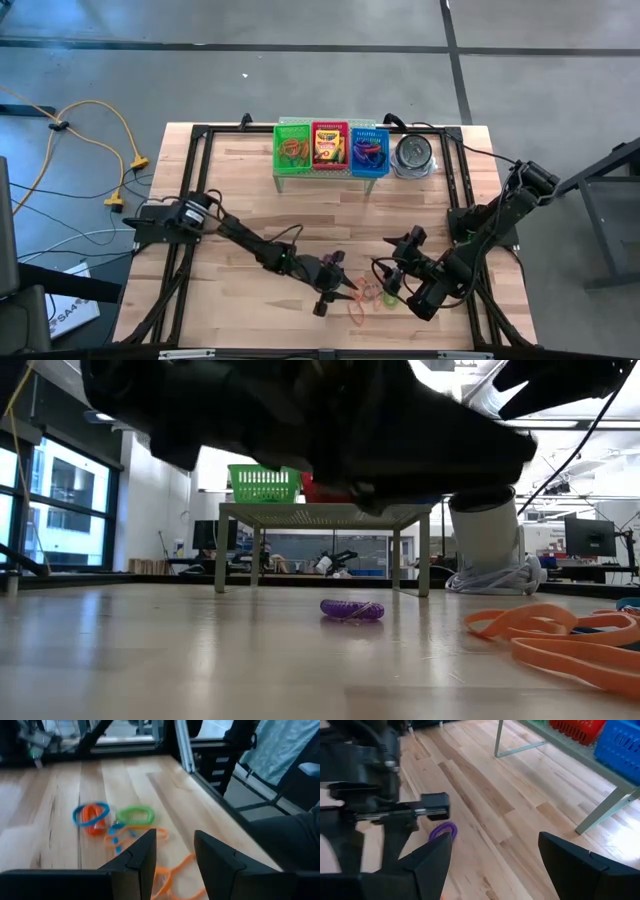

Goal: Pick & Place Office Desk Supplies
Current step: Put the orange rubber band into the green bin on the shelf

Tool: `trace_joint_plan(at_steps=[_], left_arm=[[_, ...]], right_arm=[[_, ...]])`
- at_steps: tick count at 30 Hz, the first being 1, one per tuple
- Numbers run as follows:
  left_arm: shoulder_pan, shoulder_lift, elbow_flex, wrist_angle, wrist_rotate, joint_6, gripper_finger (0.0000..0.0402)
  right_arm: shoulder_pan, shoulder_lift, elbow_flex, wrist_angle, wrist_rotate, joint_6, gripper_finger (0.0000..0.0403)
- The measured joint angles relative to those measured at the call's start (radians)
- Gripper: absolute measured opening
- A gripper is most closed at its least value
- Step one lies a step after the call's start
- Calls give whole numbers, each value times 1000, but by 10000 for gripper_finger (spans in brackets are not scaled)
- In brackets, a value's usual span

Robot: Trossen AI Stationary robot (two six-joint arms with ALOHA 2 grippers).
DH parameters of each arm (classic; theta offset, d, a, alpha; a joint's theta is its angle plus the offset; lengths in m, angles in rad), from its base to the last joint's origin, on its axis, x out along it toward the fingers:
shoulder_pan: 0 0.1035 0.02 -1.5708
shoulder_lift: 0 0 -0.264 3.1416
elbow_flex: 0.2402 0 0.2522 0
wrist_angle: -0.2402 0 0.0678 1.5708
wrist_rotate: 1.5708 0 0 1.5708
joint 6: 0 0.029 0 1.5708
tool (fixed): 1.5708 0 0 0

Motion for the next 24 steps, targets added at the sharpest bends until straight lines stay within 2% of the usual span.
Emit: trace_joint_plan(at_steps=[6,14,16,22,24], left_arm=[[11,2,0,-33,-8,-67,127],[-11,2,0,-171,-26,-88,127],[-31,7,-1,-203,-44,-60,127],[-83,38,0,-158,-221,124,127],[-91,38,0,-153,-239,173,127]], right_arm=[[3,0,0,-1,-17,3,288],[3,0,0,2,-58,62,288],[4,0,0,7,-63,64,287],[4,0,0,25,-56,57,288],[4,0,0,25,-55,56,287]])
